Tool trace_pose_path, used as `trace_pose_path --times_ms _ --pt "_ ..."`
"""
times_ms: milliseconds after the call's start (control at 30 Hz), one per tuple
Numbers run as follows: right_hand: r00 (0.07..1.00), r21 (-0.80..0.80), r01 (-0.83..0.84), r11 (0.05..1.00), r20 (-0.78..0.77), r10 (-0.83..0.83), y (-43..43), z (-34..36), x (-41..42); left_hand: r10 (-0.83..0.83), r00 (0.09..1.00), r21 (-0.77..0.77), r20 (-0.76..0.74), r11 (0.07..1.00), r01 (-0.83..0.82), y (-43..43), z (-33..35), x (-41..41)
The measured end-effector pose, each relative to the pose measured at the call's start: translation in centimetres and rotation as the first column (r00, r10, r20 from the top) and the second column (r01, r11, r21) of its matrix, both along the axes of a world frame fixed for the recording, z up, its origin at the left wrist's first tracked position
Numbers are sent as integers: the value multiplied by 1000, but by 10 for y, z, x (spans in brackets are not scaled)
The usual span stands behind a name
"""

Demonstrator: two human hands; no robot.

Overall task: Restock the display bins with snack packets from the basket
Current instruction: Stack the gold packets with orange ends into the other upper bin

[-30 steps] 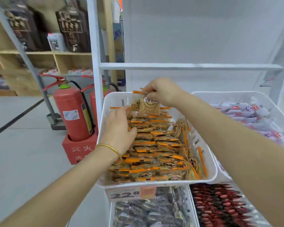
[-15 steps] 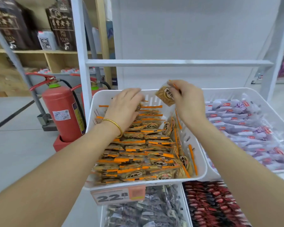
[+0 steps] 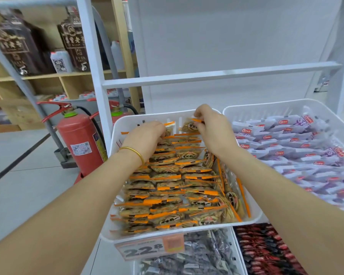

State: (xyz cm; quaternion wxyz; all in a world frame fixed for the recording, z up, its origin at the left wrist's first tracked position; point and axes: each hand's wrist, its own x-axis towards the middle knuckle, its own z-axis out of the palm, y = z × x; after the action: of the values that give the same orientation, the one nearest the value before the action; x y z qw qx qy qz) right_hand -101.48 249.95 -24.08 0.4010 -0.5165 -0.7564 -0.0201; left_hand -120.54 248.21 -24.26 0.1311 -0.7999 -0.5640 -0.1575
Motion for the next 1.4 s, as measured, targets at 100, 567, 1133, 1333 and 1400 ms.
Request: trace_pose_path --times_ms 100,567,1133,1333,1400 --pt "999 -81 -12 997 42 16 4 0 -6 -3 996 -33 -88 999 0 3 -2 -5" --pt "997 -383 -25 924 53 49 23 -5 -23 15 988 -160 153 987 10 1 1 0" --pt "969 -525 -14 851 201 140 28 6 -27 81 990 -226 -114 968 -106 10 0 -4" --pt "979 -192 41 980 205 0 16 -5 -16 73 993 -132 88 989 -61 -5 3 1" --pt "969 -135 61 989 247 -26 15 -9 -16 99 995 -196 17 976 -94 -8 0 1"
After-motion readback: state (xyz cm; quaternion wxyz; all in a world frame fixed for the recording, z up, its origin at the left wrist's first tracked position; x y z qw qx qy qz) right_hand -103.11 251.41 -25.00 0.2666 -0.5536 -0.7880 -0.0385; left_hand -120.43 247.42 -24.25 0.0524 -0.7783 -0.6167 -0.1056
